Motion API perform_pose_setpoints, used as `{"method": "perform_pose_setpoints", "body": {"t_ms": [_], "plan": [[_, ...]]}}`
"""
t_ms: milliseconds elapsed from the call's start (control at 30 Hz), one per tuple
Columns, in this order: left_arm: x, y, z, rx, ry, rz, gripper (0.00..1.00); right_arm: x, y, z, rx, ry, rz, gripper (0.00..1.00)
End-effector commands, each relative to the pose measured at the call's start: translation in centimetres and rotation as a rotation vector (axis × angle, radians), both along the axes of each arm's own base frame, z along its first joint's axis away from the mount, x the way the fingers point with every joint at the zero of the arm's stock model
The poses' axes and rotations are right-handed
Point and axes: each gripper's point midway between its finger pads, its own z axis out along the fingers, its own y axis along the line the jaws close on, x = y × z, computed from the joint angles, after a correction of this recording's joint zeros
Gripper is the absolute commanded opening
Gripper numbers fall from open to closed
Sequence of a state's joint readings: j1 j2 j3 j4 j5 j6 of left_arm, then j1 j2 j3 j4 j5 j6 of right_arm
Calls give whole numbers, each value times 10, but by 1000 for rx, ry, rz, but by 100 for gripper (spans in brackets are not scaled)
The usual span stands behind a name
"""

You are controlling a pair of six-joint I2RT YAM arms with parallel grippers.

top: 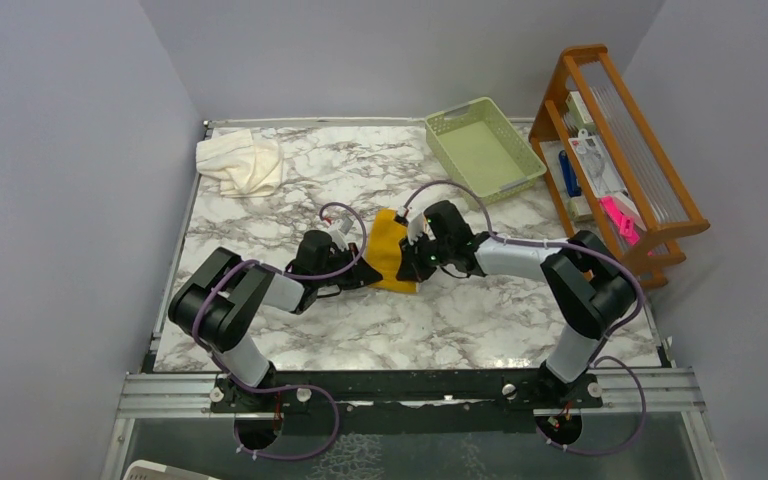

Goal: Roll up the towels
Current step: Roll the towel at the center of the board.

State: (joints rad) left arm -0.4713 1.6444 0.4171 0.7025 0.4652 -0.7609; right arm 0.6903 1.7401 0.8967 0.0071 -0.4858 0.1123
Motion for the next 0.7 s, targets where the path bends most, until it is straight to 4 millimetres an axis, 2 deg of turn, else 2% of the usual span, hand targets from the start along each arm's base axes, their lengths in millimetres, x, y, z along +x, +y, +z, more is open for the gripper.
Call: {"method": "perform_pose_setpoints", "body": {"t_ms": [0,200,267,333,400,433,467,500,533,567,600,667], "plan": [[-18,17,-40,118,102,5,0,18,-29,-20,-110,31,-128,1],[-18,16,-38,113,100,-14,0,22,-48,-40,-203,35,-179,1],[-19,17,-38,114,100,-18,0,25,-48,-36,-201,15,-179,1],[-19,17,-38,111,101,-22,0,38,-46,-12,-160,-78,-211,1],[-19,15,-35,105,98,-30,0,53,-42,41,-62,-261,-255,1],[-19,14,-33,100,98,-34,0,56,-41,74,3,-368,-272,9],[-18,13,-31,97,94,-36,0,58,-42,108,76,-474,-296,40],[-17,13,-29,94,93,-39,0,56,-46,141,160,-575,-319,84],[-16,12,-27,92,88,-40,0,51,-52,163,234,-661,-339,98],[-16,12,-25,92,85,-42,0,49,-59,176,285,-724,-367,100],[-15,12,-24,92,79,-42,0,45,-64,178,308,-763,-372,100],[-13,12,-24,101,70,-39,0,34,-59,170,308,-865,-247,100]]}}
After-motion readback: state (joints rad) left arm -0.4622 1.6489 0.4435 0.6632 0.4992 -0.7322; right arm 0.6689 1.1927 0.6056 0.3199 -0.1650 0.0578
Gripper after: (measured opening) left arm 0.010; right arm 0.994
